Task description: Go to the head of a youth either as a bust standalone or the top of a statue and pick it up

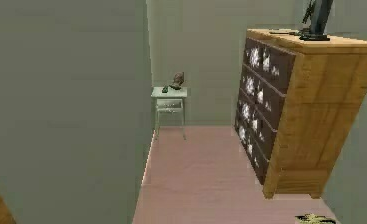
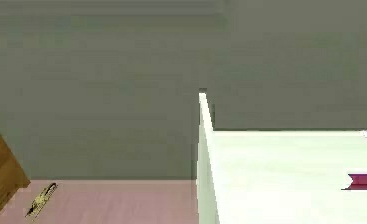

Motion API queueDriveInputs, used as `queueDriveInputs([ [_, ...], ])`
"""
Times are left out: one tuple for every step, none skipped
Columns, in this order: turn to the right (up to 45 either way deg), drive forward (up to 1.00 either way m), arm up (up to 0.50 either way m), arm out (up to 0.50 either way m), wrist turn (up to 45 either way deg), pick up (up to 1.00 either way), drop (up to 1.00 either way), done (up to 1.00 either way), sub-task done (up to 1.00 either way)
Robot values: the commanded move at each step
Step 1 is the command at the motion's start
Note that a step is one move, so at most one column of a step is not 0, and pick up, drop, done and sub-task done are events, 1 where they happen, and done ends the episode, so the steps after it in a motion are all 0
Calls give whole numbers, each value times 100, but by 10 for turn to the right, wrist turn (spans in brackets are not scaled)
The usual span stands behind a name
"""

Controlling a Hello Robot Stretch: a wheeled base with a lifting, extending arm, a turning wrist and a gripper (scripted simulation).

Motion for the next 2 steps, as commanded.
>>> queueDriveInputs([
  [0,100,0,0,0,0,0,0,0],
  [0,50,0,0,0,0,0,0,0],
])
